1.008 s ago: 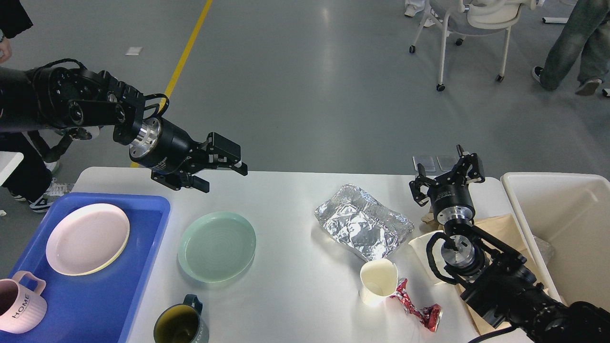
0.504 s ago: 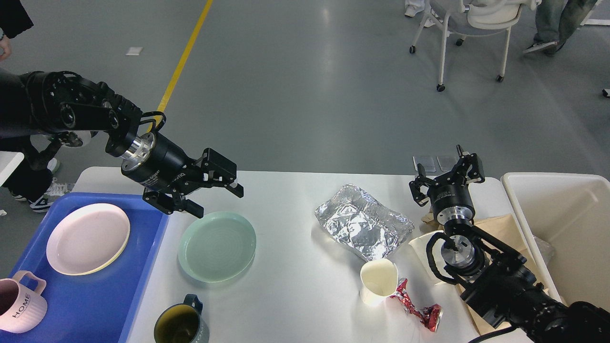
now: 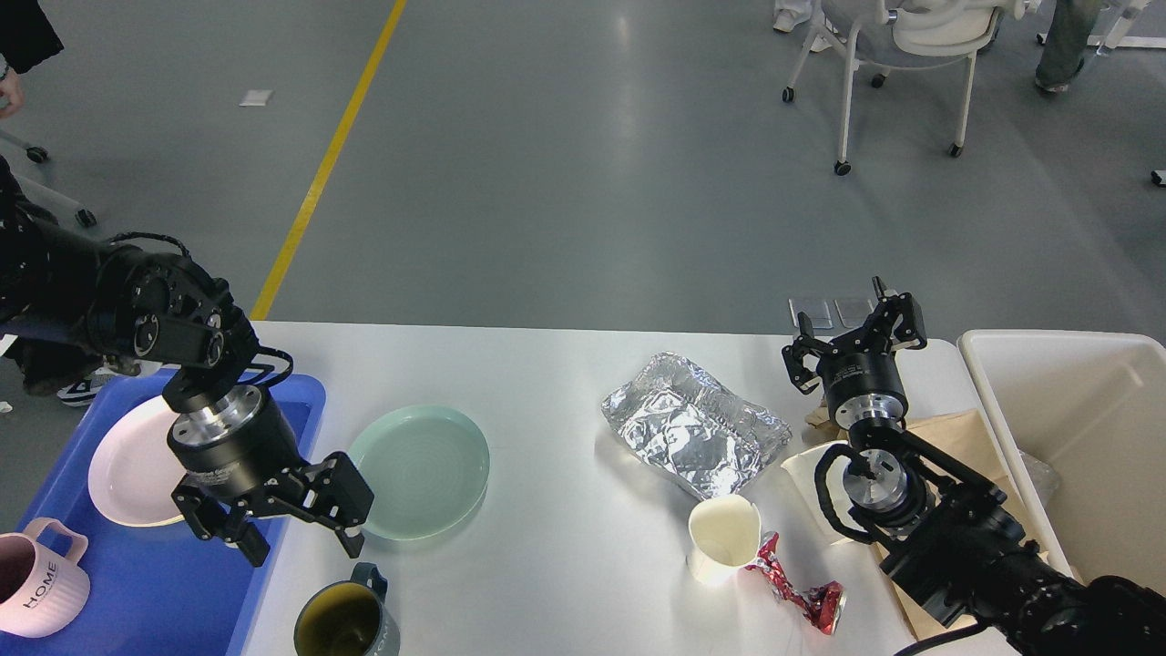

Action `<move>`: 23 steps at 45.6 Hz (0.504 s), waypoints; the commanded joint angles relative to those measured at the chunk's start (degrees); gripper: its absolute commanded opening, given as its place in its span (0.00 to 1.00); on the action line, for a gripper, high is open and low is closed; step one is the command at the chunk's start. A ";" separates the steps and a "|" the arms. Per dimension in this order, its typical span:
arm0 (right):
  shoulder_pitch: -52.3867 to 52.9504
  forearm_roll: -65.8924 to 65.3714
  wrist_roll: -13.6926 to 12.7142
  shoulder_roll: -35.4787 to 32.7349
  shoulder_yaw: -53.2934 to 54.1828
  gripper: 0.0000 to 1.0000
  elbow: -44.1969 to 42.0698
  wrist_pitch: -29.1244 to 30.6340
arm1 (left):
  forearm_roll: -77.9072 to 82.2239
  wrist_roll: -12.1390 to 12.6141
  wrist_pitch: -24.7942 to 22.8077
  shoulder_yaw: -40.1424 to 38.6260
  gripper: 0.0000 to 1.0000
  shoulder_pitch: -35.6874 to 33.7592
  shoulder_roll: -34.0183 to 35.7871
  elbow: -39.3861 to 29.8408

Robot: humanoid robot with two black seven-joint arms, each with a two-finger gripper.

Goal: Tidy desktop
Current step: 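Lower the left gripper onto the dark green HOME mug and grasp it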

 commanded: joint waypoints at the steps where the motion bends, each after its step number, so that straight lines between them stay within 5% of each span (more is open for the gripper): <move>1: 0.00 -0.03 0.00 0.00 -0.04 1.00 0.00 0.00 | 0.04 5.47 9.52 0.50 0.97 2.81 -0.30 -4.38; 23: 0.00 -0.03 0.00 0.00 -0.04 1.00 0.00 0.00 | -2.24 6.36 20.87 -0.12 0.92 10.01 -3.20 -4.91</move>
